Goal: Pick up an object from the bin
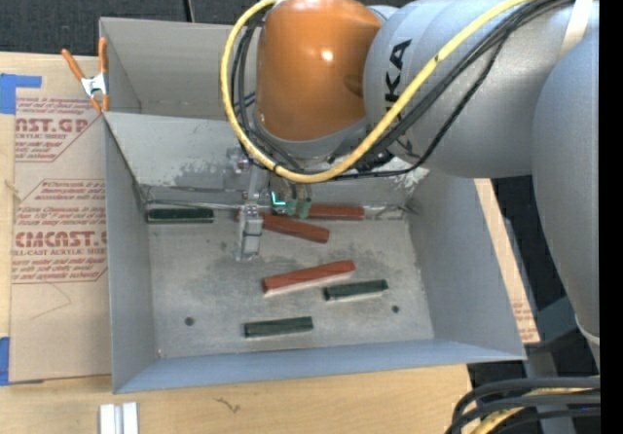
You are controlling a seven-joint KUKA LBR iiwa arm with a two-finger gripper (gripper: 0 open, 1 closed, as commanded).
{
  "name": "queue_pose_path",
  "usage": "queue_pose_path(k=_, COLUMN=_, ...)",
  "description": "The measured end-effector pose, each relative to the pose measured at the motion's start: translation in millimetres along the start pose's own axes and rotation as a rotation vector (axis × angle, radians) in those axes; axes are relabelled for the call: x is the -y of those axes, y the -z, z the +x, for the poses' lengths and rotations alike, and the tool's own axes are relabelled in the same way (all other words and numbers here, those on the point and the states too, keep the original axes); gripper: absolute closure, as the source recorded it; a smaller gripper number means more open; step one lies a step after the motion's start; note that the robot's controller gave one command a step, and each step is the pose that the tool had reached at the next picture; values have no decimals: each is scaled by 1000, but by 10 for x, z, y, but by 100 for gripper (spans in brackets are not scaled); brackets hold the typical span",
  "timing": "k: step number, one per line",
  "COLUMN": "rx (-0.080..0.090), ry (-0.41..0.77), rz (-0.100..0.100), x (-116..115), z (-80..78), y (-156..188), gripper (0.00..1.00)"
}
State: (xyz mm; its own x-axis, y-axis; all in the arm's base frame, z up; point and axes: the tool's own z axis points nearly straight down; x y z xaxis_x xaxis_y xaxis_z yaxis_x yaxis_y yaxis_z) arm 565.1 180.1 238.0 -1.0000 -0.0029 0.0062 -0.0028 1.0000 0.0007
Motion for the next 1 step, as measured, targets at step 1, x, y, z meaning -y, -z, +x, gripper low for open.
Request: queue_pose_path(k=1, rx=-2, ry=42, rz=1, x=841, z=546, y=-1724, gripper=0)
